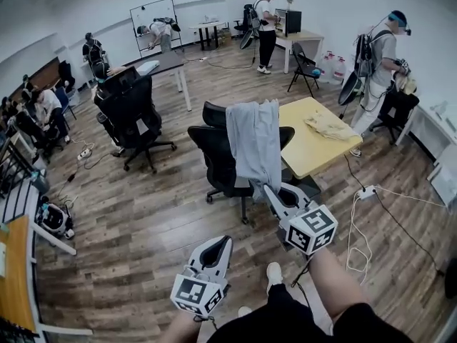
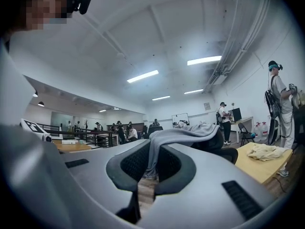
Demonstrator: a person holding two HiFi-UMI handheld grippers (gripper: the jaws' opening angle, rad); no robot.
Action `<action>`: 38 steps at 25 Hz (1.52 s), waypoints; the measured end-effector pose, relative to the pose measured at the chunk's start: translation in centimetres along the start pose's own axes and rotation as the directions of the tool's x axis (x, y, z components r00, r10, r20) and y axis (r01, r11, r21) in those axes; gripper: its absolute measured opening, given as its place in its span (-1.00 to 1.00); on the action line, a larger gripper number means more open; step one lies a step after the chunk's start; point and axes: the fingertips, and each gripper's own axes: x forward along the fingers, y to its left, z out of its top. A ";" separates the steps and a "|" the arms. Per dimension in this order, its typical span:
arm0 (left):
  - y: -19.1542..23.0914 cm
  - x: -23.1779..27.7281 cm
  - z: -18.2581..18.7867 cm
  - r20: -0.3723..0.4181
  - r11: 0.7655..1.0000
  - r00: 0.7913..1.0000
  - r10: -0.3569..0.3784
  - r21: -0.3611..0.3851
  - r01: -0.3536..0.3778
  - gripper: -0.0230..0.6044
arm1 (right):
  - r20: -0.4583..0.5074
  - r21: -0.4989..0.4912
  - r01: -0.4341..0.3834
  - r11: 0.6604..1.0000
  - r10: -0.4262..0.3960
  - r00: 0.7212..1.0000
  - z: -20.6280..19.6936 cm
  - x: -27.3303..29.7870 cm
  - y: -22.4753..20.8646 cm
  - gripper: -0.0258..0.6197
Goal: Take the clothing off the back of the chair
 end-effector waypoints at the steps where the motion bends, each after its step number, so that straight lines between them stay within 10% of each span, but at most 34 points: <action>1: -0.3 -0.4 0.0 0.002 1.000 1.000 -0.007 0.001 0.007 -0.87 | -0.003 -0.005 0.002 1.000 -0.002 1.000 -0.1 -0.7 0.5 -0.84; 17: -7.4 -0.3 -1.5 -0.010 0.998 0.998 -0.062 -0.033 0.062 -0.87 | -0.107 -0.037 -0.003 0.999 -0.001 0.994 -3.9 -10.5 2.1 -0.84; 38: -25.8 2.1 -4.5 -0.054 0.996 0.995 0.081 -0.039 -0.083 -0.87 | -0.154 -0.028 -0.185 0.982 0.178 0.972 -7.9 -29.6 -1.3 -0.84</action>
